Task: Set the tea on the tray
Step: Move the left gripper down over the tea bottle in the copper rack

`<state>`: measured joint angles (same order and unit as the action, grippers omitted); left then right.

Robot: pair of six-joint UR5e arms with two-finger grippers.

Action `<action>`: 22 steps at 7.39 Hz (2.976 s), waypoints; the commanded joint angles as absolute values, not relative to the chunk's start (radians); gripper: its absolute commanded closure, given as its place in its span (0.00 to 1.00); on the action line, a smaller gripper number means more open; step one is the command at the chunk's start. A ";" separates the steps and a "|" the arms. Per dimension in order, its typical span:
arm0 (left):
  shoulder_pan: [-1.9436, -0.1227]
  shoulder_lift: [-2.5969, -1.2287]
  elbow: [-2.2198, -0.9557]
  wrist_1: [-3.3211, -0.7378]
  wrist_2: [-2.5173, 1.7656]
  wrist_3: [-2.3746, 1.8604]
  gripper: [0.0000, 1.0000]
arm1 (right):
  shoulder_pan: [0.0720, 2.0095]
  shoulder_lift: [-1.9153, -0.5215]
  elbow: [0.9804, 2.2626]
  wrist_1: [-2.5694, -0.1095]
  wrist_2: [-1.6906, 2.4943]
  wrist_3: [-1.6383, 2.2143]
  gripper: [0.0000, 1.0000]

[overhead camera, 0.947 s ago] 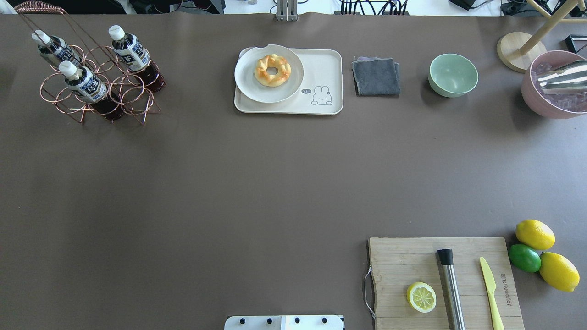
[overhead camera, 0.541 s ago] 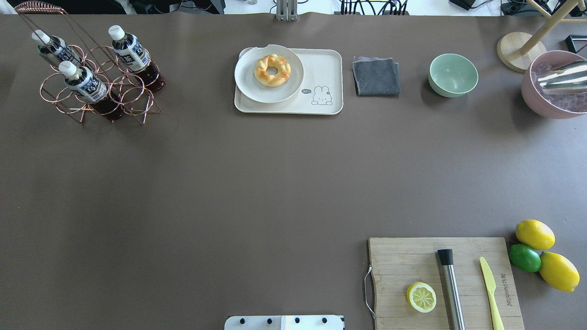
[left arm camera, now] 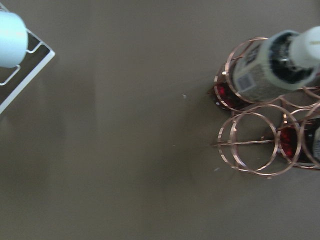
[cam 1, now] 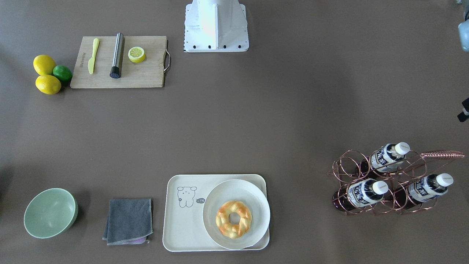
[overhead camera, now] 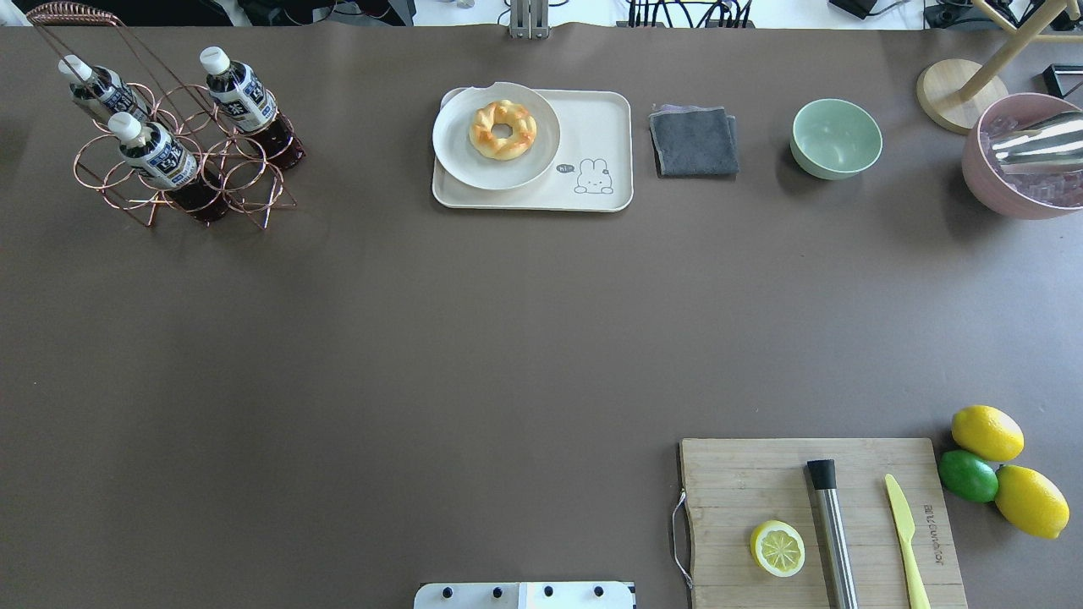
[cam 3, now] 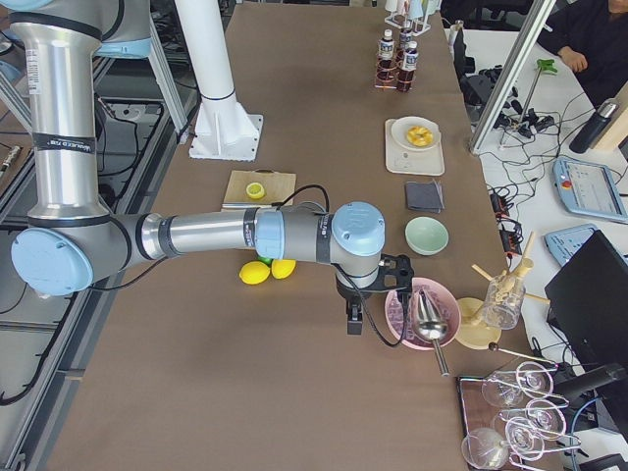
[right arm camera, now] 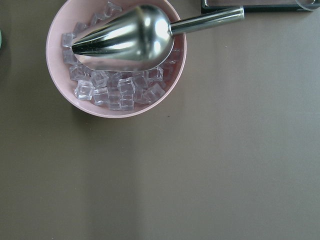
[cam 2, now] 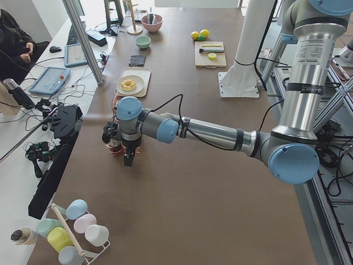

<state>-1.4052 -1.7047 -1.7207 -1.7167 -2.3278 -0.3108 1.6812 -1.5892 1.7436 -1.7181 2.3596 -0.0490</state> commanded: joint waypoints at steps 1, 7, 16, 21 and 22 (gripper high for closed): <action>-1.310 -1.799 -1.796 -1.723 -2.318 -0.466 0.02 | 1.683 -1.604 1.765 -1.718 2.359 -0.049 0.00; -1.175 -1.876 -1.787 -1.818 -2.146 -0.561 0.02 | 1.684 -1.626 1.776 -1.718 2.359 -0.048 0.00; -1.172 -1.838 -1.680 -2.056 -2.088 -0.637 0.16 | 1.684 -1.624 1.775 -1.718 2.356 -0.048 0.00; -1.128 -1.839 -1.701 -2.057 -1.998 -0.672 0.16 | 1.684 -1.624 1.770 -1.718 2.353 -0.049 0.00; -1.126 -1.838 -1.701 -2.057 -1.996 -0.669 0.19 | 1.684 -1.624 1.769 -1.718 2.352 -0.049 0.00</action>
<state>-1.1413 -1.8401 -1.6962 -2.0561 -2.0273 -0.6670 1.6843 -1.6245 1.7716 -1.7181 2.3539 -0.0485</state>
